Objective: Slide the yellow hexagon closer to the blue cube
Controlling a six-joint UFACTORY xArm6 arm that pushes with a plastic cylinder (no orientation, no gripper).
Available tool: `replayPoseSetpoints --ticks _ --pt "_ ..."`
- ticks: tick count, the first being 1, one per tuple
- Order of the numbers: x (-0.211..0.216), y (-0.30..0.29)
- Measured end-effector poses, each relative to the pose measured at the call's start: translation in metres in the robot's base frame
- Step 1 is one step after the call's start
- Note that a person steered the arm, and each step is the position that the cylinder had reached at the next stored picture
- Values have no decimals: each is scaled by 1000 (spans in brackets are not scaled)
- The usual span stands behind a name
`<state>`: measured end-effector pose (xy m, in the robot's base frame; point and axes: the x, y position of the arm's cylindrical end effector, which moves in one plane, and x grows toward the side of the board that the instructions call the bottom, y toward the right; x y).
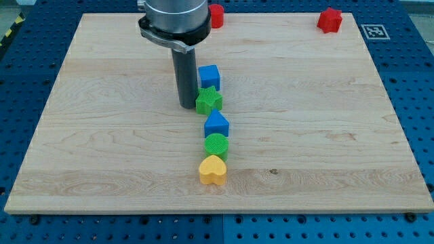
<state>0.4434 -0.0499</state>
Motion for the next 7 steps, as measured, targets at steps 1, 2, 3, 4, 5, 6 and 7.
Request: replayPoseSetpoints --ticks 1,2,3,4,5,6,7 --pt "1 1" --pt "1 -38" --pt "-21 -96" --pt "-60 -114" --pt "-91 -92" --pt "-108 -74" --pt "-133 -71"
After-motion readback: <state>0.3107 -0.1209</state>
